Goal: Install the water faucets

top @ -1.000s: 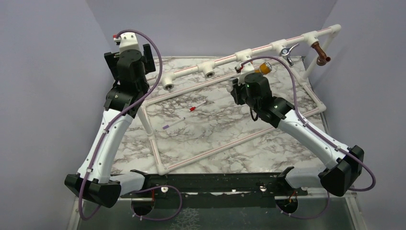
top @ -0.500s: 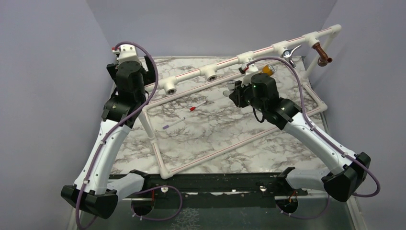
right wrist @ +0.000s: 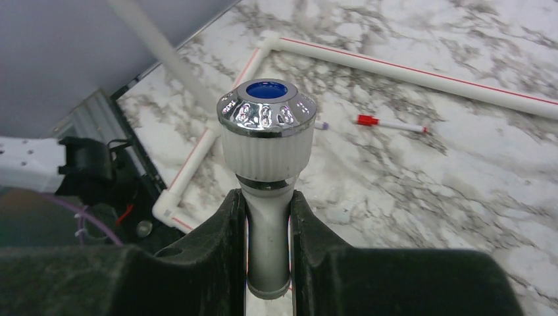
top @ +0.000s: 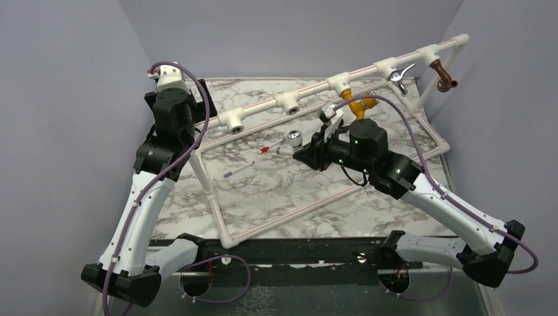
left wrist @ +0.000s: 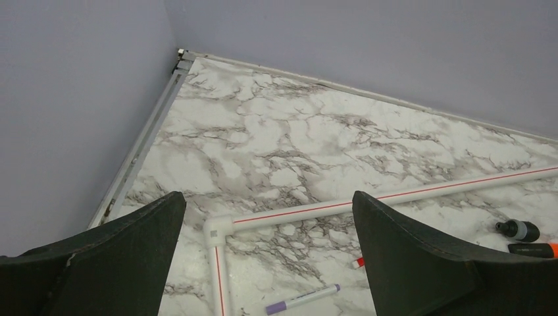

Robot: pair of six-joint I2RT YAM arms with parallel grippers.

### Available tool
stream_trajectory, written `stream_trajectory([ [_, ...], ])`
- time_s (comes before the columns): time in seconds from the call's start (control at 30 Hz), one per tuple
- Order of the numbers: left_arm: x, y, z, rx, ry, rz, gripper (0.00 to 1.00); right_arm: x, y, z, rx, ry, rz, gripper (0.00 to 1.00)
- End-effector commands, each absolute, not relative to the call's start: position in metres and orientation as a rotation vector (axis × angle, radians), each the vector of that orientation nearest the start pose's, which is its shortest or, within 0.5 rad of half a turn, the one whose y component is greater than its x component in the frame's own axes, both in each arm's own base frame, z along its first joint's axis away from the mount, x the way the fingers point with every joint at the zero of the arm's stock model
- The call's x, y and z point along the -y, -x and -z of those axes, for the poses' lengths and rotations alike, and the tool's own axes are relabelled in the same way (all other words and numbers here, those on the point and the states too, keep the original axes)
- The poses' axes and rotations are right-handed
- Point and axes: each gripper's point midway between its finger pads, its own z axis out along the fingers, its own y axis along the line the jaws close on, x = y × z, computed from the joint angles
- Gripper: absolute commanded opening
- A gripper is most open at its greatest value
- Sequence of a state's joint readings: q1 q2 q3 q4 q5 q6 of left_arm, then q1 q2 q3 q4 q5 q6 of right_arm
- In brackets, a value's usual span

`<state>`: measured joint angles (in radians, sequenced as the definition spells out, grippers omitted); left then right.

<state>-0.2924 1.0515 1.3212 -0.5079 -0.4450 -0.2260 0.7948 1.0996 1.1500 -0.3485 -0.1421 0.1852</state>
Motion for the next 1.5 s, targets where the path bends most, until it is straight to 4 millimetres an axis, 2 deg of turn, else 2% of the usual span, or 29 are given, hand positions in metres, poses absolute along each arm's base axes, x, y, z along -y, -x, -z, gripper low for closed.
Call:
stream_trajectory([
  [0.0, 0.039, -0.316, -0.350, -1.862, 0.198, 0.008, 0.98, -0.306, -0.208, -0.330, -1.686, 0.724, -0.864, 0.01],
  [0.2, 0.038, -0.327, -0.379, -1.741, 0.236, 0.032, 0.98, -0.320, -0.191, -0.345, -1.538, 0.716, -0.891, 0.01],
  [0.43, 0.030, -0.336, -0.415, -1.586, 0.290, 0.026, 0.99, -0.335, -0.182, -0.368, -1.382, 0.706, -0.825, 0.01],
  [0.63, 0.056, -0.336, -0.442, -1.482, 0.199, 0.186, 0.99, -0.343, -0.175, -0.382, -1.285, 0.704, -0.740, 0.00],
  [0.77, 0.075, -0.331, -0.451, -1.427, 0.112, 0.291, 0.99, -0.351, -0.173, -0.388, -1.266, 0.679, -0.642, 0.00],
  [1.0, 0.080, -0.333, -0.445, -1.340, 0.066, 0.299, 0.99, -0.368, -0.157, -0.399, -1.201, 0.636, -0.506, 0.00],
  [1.23, 0.089, -0.333, -0.436, -1.325, 0.022, 0.294, 0.99, -0.371, -0.161, -0.409, -1.173, 0.564, -0.439, 0.01],
  [1.33, 0.085, -0.331, -0.433, -1.334, 0.034, 0.261, 0.99, -0.373, -0.163, -0.415, -1.150, 0.539, -0.411, 0.00],
  [1.47, 0.081, -0.327, -0.426, -1.346, 0.045, 0.228, 0.99, -0.386, -0.161, -0.422, -1.121, 0.546, -0.397, 0.01],
])
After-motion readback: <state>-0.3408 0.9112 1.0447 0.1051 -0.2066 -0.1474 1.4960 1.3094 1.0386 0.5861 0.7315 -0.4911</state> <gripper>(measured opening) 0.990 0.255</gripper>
